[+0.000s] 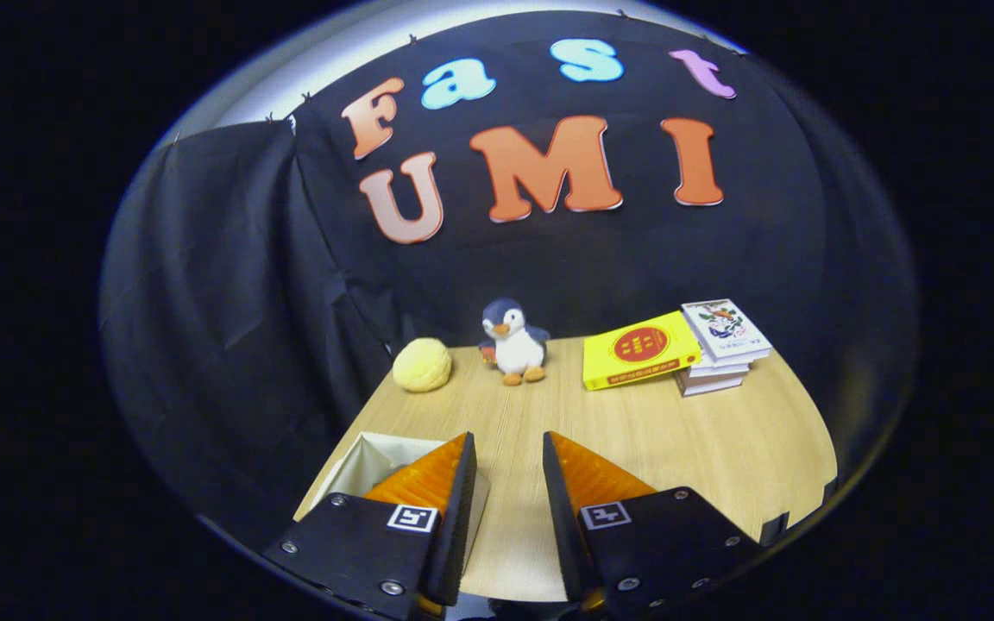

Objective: Open the storage box then place both shoes into the box .Put the left shoe in first, then the right shoe, with the right side of both shoes facing outward in a uniform manner.

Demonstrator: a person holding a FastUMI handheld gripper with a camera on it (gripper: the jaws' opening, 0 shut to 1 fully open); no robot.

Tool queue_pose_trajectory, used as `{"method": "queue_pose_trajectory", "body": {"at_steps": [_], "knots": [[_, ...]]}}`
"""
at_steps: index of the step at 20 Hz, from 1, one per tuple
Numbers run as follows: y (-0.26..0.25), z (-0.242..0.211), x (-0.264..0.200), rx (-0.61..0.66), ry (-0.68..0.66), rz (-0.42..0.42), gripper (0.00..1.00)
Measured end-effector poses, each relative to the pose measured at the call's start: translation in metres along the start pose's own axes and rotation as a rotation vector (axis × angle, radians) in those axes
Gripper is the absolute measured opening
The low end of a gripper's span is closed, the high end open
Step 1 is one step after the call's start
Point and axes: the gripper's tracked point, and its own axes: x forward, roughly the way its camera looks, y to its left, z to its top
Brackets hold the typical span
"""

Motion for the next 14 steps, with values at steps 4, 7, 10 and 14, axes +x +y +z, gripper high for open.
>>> {"method": "queue_pose_trajectory", "body": {"at_steps": [4,7,10,14], "knots": [[-0.077,0.060,-0.048,-0.058,-0.192,-0.092,0.58],[-0.119,0.102,-0.083,-0.105,-0.340,-0.162,0.73],[-0.151,0.129,-0.114,-0.157,-0.447,-0.235,0.83],[-0.168,0.148,-0.142,-0.188,-0.531,-0.264,0.89]]}}
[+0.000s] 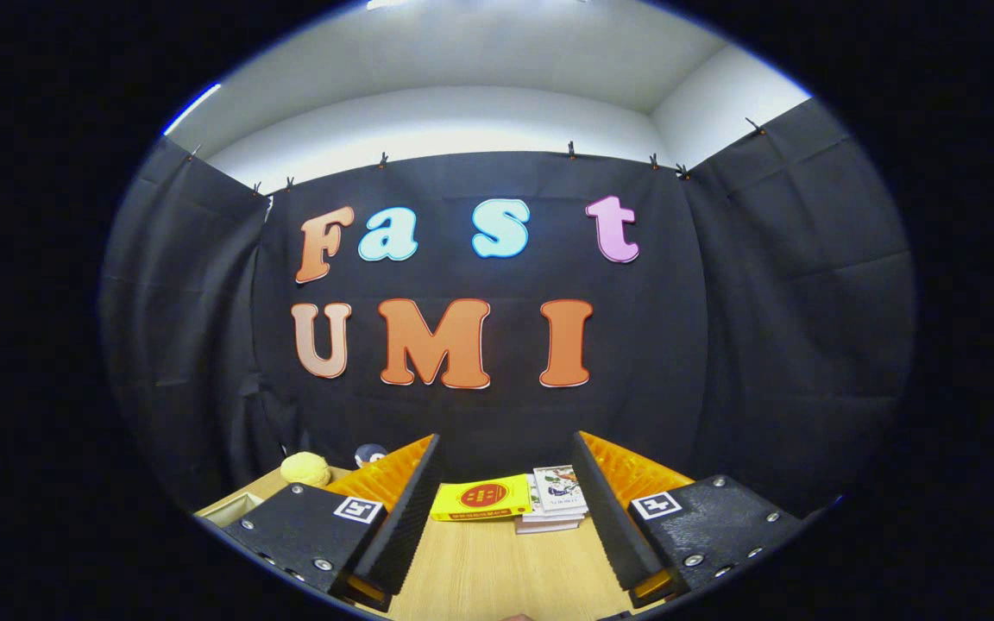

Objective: Open the storage box then place both shoes into the box .Put the left shoe in first, then the right shoe, with the right side of both shoes facing outward in a uniform manner.

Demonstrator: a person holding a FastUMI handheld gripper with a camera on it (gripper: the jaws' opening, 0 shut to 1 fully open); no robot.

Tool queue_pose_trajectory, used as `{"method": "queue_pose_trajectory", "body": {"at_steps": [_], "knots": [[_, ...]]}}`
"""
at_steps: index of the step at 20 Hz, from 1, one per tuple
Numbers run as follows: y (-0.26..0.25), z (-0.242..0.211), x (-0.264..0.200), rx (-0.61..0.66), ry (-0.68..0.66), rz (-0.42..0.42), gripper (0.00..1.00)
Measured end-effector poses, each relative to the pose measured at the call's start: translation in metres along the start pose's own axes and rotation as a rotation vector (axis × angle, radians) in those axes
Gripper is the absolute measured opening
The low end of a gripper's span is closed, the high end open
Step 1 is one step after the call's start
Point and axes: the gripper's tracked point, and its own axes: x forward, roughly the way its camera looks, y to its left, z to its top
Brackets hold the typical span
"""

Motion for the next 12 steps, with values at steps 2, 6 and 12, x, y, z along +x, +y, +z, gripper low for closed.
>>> {"method": "queue_pose_trajectory", "body": {"at_steps": [2,6,12], "knots": [[-0.009,0.006,-0.002,0.004,-0.025,-0.004,0.91],[-0.015,0.022,-0.004,-0.001,-0.104,0.012,0.95],[-0.007,0.035,-0.019,-0.022,-0.134,0.021,0.96]]}}
